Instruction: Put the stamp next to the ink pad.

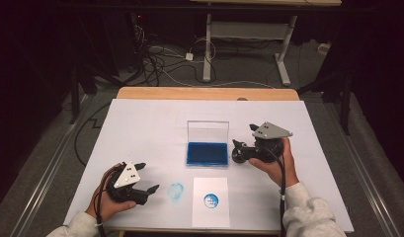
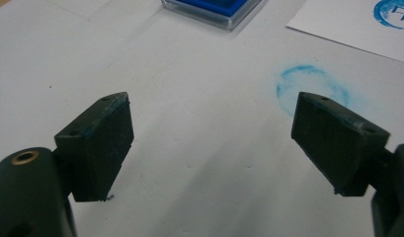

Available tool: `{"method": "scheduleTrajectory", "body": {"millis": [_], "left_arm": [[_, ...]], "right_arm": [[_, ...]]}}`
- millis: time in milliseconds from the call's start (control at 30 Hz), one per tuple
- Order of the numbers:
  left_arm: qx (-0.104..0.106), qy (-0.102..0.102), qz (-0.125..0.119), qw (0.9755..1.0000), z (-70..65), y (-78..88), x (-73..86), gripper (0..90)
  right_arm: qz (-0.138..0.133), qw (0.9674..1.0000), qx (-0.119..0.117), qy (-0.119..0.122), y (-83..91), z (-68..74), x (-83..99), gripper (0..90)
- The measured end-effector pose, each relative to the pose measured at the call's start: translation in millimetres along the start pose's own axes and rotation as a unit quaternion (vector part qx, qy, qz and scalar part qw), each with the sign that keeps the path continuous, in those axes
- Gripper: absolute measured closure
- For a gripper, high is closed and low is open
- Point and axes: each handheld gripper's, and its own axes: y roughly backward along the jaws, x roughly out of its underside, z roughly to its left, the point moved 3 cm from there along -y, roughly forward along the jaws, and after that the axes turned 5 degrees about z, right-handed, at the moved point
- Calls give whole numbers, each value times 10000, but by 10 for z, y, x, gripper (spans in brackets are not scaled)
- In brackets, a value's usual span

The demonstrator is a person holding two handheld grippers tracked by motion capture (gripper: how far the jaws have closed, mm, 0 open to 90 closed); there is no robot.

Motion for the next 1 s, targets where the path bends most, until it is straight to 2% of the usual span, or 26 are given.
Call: {"method": "scheduleTrajectory", "body": {"millis": [67,467,1000], "left_arm": [[7,2,2,10000,0,1,1,159],[-13,-5,-3,10000,2,8,1,159],[-36,-4,2,10000,2,4,-8,159]], "right_arm": [[-31,10000,43,39,20,15,-16,197],[-252,9994,21,231,218,126,-83,209],[-372,9987,57,338,496,160,-12,208]]}}
